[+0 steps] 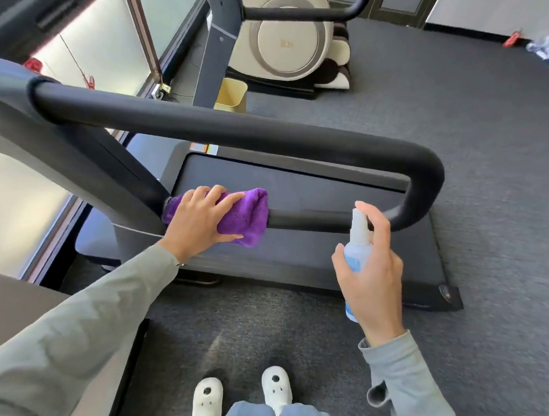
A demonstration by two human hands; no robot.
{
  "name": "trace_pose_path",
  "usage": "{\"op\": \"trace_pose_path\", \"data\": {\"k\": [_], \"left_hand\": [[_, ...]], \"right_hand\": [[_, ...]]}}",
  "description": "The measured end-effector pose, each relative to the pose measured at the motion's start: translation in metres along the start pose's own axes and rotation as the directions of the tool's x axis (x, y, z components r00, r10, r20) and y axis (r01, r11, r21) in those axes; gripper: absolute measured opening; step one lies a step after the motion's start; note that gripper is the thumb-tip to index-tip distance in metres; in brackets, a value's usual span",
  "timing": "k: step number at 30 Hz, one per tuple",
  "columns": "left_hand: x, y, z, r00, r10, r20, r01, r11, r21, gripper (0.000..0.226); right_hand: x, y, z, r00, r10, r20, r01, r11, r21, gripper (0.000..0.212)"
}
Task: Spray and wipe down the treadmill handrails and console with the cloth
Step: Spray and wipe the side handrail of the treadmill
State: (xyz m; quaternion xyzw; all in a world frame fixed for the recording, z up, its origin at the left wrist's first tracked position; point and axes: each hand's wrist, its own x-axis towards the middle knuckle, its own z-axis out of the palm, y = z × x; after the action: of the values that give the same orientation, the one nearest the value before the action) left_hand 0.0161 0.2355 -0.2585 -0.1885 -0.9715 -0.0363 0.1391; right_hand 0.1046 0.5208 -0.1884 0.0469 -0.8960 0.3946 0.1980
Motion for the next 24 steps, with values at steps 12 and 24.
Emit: {"op": "trace_pose_path", "data": {"k": [12,24], "left_hand": [[-0.007,0.049,0.002,0.957,-0.286,-0.041,0.286,0.958,-0.001,0.064],[-0.061,0.091,0.009,0.268,-0.954,0.132,0.189,-0.082,-0.979,0.036]], "right_hand": [[-0.007,-0.026,0.031,0.998,-0.051,0.025,0.051,0.999,0.013,0.069],[0.002,-0.025,0.044,0.991,-0.021,0.129,0.014,0.998,0.057,0.070]]}}
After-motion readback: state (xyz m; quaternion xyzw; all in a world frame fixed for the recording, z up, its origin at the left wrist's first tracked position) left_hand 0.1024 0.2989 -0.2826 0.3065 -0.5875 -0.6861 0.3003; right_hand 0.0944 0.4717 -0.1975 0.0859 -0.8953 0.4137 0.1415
